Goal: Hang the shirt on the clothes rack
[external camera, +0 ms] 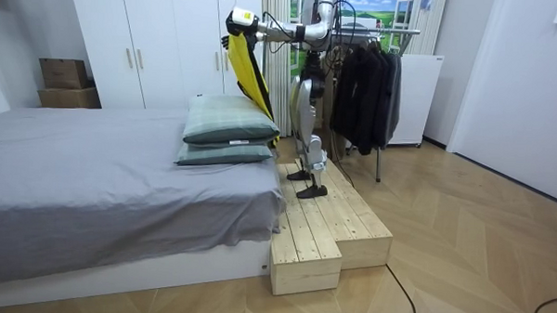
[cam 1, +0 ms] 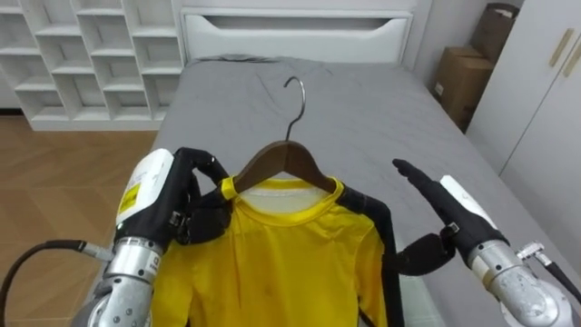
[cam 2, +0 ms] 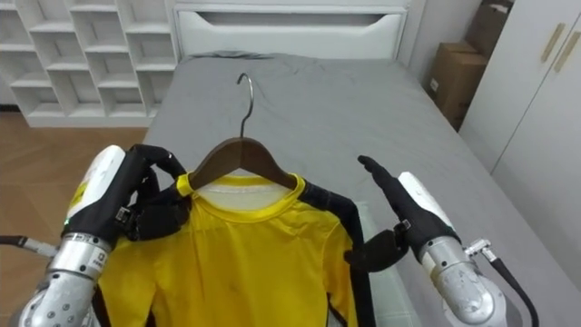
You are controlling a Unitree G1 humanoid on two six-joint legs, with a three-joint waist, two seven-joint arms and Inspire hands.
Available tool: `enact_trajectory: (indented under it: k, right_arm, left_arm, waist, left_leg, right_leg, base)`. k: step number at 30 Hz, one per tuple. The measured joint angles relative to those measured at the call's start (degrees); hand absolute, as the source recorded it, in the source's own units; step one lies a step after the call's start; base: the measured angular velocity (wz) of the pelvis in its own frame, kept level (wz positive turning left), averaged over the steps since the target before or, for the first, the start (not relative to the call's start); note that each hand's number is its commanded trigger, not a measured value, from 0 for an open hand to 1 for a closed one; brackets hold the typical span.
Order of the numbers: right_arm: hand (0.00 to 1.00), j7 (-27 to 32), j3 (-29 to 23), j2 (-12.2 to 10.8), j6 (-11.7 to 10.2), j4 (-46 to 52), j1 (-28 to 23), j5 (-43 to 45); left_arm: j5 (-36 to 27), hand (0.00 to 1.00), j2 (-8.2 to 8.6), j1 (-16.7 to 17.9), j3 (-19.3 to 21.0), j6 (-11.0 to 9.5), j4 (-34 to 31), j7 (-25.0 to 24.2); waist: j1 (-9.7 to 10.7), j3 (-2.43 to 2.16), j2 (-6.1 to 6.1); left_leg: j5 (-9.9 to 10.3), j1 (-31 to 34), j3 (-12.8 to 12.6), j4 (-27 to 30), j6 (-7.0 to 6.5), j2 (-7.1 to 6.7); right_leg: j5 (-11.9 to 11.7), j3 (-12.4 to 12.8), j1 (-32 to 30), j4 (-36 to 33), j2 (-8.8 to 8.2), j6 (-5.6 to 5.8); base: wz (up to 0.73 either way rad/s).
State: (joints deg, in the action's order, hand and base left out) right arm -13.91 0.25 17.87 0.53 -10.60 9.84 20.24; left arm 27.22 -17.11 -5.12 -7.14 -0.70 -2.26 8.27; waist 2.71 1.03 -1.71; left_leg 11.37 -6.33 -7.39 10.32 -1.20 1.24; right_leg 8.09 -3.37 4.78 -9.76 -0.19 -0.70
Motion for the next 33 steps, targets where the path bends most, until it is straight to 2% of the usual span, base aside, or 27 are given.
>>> enact_trajectory:
  k: [10,15,19,23,26,33]
  right_arm:
    - [0.0,-1.75,0.93,0.44,0.0,-0.42,0.13,0.09]
    - [0.0,-2.59,0.93,0.44,0.0,-0.68,0.18,0.61]
    - [0.0,-2.67,1.33,0.41,0.05,-4.65,3.07,2.14]
    - [0.0,-2.67,2.05,0.39,-0.05,-4.67,5.42,3.9]
    - [0.0,-2.48,2.93,0.39,-0.23,-4.67,6.18,4.76]
    - [0.0,-2.47,3.24,0.39,-0.46,-4.68,7.41,4.79]
  left_arm:
    - [0.02,1.0,0.0,0.0,-1.01,-0.11,-1.0,-1.2]
    - [3.02,1.0,0.03,-0.03,-1.01,-0.25,-1.23,-1.87]
    - [5.18,1.0,0.14,-0.78,-1.19,-0.25,-1.23,-2.49]
    - [7.59,1.0,0.26,-1.85,-2.42,-0.25,-2.36,-3.6]
    - [8.68,1.0,0.82,-1.91,-2.7,-1.14,-3.5,-4.19]
    - [9.56,1.0,0.94,-1.96,-4.67,-1.51,-3.86,-4.19]
  waist:
    - [-0.13,-0.15,-0.59]
    - [-0.34,-0.32,-1.1]
    - [-0.21,-0.4,-1.48]
    - [-0.36,-0.4,-1.48]
    - [-0.28,-0.41,-1.44]
    - [-0.59,-0.38,-1.38]
  left_leg:
    - [-0.01,-0.05,-0.15,0.05,0.0,-0.05]
    - [-0.01,-0.05,-0.32,0.07,0.0,-0.06]
    - [-0.01,0.02,-0.33,0.17,0.0,-0.1]
    - [-0.01,0.09,-0.28,0.16,-0.01,-0.13]
    - [-0.01,0.03,-0.21,0.15,-0.01,-0.11]
    - [-0.01,0.03,-0.09,0.12,-0.01,-0.11]
  right_leg:
    - [0.01,0.13,-0.03,0.05,-0.02,0.01]
    - [0.01,0.15,-0.05,0.07,-0.01,0.01]
    - [0.01,0.16,-0.08,0.03,-0.05,0.01]
    - [0.01,0.14,-0.12,0.12,-0.05,0.01]
    - [0.01,0.14,-0.06,0.12,-0.04,0.01]
    - [0.01,0.13,-0.07,0.07,-0.06,0.01]
  base:
    - [0.0]
    - [0.0]
    - [0.0]
    - [0.0]
    - [0.0]
    - [0.0]
